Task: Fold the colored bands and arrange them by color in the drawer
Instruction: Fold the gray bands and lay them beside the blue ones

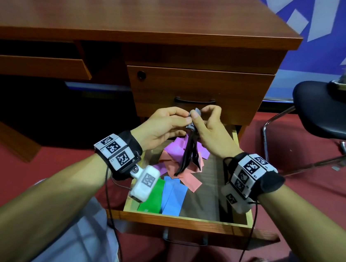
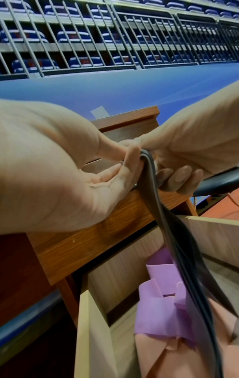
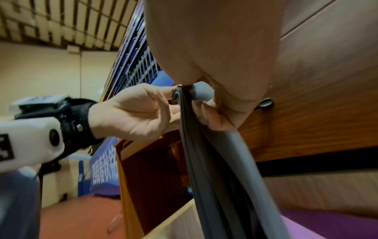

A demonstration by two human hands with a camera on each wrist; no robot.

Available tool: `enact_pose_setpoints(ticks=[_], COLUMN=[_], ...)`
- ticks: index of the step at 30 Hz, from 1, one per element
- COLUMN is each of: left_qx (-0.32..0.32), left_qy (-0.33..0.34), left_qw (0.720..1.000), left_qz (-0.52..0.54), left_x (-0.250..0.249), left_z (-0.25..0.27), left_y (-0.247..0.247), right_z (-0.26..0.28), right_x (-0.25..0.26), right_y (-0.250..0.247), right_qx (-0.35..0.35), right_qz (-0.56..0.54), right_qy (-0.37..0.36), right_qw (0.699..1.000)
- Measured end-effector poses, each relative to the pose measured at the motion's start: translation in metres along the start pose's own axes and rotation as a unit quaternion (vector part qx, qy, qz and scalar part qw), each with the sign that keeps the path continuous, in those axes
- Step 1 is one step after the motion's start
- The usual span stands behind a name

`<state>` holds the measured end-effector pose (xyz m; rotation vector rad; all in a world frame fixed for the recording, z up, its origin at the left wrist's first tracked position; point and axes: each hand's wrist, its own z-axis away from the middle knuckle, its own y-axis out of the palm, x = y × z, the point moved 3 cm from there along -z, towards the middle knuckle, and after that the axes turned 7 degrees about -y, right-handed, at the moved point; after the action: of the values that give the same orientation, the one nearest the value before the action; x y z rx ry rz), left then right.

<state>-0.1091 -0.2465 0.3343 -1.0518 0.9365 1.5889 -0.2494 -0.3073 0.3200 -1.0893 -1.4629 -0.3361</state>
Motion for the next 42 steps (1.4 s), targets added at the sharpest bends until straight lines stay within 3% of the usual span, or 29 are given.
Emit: enact_pose_setpoints(ticks=[4,8,11,17,22,35,39,42], left_qx=[0.019,0.031,0.028,0.004,-0.012,-0.034,-0.028,-0.068], left_qy=[-0.016,-0.035,-0.039,-0.023,-0.051,-0.066,-0.027,0.068], left_qw=[0.998,0.992,0.992,0.993,0.990,0.994,0.998,0.989], left_qz=[0.065,0.118,0.117,0.112,0.127,0.076,0.055,-0.112], left_x=[0.000,0.003,0.004,0.005,0.010,0.007,-0.006,-0.013], left_z=[-0.001,-0.001,-0.002,-0.002,-0.003,-0.003,-0.002,-0.006], left_y=[0.000,0.003,0.004,0.000,-0.003,-0.008,-0.013,-0.020], right_z=[-0.002,0.001,0.005,0.013,0.014,0.008,-0.003,-0.013], right_x=[0.000,0.002,0.007,0.015,0.013,0.011,0.008,0.004], right_y=[0.002,0.003,0.002,0.005,0.007,0.001,-0.012,-0.023], right_qx=[-0.035,-0.046,-0.039,0.019,0.036,-0.022,-0.081,-0.105], right_qz=[-0.090,0.002,0.034,0.093,0.166,0.124,0.121,0.112], right_qy=[0.012,-0.058,-0.069,-0.102,-0.167,-0.171,-0.158,-0.133], right_qw=[0.995,0.997,0.996,0.990,0.971,0.977,0.977,0.979])
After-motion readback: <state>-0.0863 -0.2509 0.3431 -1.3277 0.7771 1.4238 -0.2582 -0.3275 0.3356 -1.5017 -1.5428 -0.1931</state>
